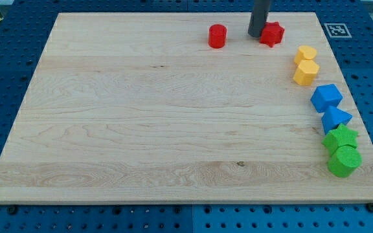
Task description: Keep the red star to the right of the red circle
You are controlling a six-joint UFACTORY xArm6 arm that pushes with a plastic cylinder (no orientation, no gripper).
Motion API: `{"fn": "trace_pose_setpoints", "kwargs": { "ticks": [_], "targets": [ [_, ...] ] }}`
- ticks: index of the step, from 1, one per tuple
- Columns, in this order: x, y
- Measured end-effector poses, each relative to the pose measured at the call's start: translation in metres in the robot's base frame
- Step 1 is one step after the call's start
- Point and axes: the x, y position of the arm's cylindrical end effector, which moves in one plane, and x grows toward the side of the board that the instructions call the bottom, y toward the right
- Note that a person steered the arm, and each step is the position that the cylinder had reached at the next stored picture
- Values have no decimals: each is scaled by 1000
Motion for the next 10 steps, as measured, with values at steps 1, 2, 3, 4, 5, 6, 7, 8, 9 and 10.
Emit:
{"fn": "trace_pose_setpoints", "kwargs": {
  "ticks": [1,2,3,4,5,6,7,8,9,10],
  "targets": [
    [-2,26],
    [-19,31],
    [-36,36],
    [-34,58],
    [-20,69],
    [-11,69],
    [-3,69],
    [7,69],
    [-2,61],
    [-24,15]
  ]
}}
